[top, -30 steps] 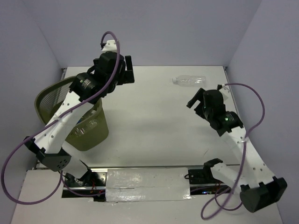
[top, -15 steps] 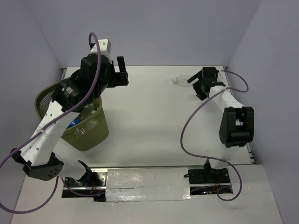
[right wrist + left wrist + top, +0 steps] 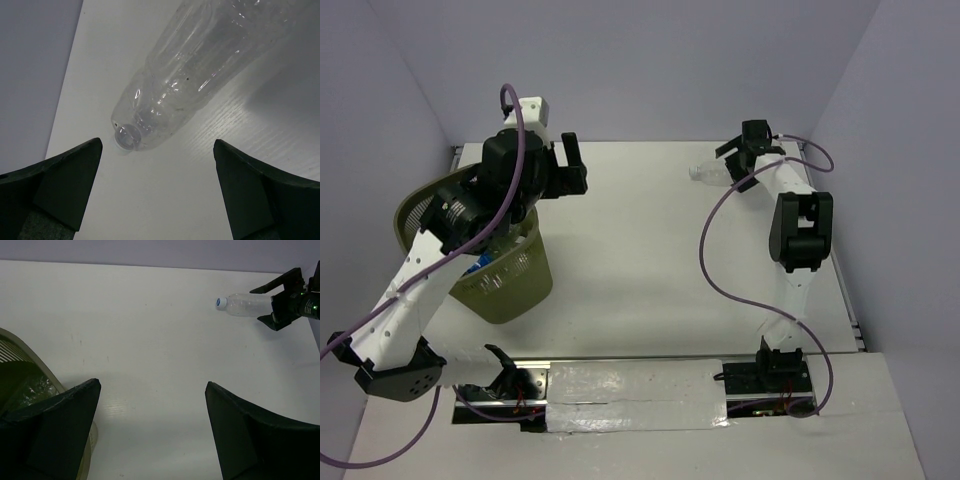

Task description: Put the plastic bottles in the bin

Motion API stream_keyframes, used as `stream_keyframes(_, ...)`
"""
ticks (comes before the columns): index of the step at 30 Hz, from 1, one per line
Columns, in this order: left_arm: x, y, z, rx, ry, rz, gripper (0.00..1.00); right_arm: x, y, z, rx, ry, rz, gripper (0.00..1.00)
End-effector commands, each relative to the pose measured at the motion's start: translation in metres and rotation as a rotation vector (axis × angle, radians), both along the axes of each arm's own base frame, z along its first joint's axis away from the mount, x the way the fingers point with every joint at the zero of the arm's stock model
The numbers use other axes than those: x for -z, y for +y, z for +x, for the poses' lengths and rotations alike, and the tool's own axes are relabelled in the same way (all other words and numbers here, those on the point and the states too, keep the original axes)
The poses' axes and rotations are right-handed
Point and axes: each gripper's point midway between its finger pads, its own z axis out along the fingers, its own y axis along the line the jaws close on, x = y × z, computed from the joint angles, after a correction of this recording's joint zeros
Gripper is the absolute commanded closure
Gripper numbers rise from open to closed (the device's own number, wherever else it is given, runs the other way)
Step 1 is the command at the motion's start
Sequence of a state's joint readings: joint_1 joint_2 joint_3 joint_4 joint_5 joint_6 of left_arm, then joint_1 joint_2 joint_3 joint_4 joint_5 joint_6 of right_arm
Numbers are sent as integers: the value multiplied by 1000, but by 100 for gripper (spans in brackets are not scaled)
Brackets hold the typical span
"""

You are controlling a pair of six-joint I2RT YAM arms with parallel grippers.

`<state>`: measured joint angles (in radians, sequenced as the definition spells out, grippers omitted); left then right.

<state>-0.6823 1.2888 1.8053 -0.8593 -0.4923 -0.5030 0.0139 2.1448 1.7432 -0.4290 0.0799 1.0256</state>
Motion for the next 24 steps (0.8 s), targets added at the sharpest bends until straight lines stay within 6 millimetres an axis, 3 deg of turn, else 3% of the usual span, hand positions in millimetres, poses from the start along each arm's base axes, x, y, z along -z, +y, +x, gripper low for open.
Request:
stream_keyframes(1, -11, 6, -2, -18, -44, -15, 1, -10, -10, 11, 65, 3, -3, 0)
stream_keyframes(5, -2, 10, -2, -43, -42, -18, 1, -7, -11, 16, 101, 31, 13, 0)
stream_keyframes(6, 3, 9, -3, -39, -31, -17, 1, 3, -12, 18, 106, 53, 11, 0)
stream_keyframes(9, 10, 10, -5, -37, -20, -17, 1, -5, -15, 28, 126, 56, 3, 0)
stream_keyframes(10, 9, 11, -6, -41, -21, -16, 1, 8, -15, 26, 134, 93, 3, 0)
stream_keyframes(16, 12, 21, -8, -71, -19, 16, 1, 21, -21, 32, 202, 98, 10, 0)
stream_keyframes(21, 17, 23, -7, -83, -8, 25, 1, 42, -26, 17, 206, 165, -23, 0)
stream_keyframes(23, 18, 22, -8, -81, -4, 20, 1, 33, -25, 16, 200, 134, -21, 8)
stream_keyframes(24, 16, 23, -9, -82, -7, 15, 1, 43, -25, 6, 200, 160, -24, 14)
